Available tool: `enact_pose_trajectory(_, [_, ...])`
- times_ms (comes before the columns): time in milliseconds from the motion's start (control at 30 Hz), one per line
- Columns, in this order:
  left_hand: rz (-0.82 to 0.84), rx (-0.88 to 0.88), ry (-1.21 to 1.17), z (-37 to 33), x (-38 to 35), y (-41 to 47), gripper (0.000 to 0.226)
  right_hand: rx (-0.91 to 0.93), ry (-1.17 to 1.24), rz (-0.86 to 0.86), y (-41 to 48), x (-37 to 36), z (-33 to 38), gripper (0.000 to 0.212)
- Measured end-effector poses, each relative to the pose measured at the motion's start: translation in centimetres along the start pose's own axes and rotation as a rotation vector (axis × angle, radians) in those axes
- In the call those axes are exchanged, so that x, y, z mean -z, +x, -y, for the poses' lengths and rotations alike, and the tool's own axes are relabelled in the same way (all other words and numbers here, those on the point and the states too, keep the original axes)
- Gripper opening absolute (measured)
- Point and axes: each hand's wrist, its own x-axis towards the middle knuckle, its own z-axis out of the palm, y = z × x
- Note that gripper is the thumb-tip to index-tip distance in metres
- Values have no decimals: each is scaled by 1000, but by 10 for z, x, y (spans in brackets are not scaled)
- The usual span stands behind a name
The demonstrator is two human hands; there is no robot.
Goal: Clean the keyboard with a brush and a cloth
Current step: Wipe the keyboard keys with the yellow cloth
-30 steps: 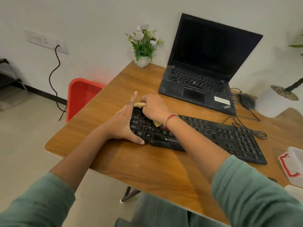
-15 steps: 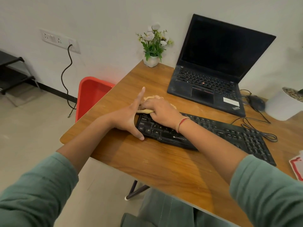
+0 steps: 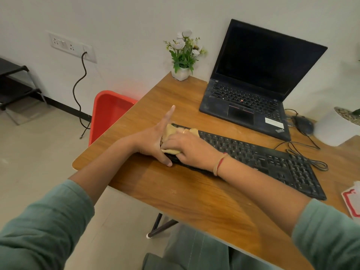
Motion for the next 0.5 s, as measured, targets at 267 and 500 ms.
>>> enact_pose_trajectory(267, [28, 19, 19, 2, 1, 0, 153, 90, -195, -21, -51, 4, 8, 38])
enact_pose_trajectory(500, [8, 47, 23, 4, -1, 3, 149, -36, -310, 50, -106, 17, 2, 34])
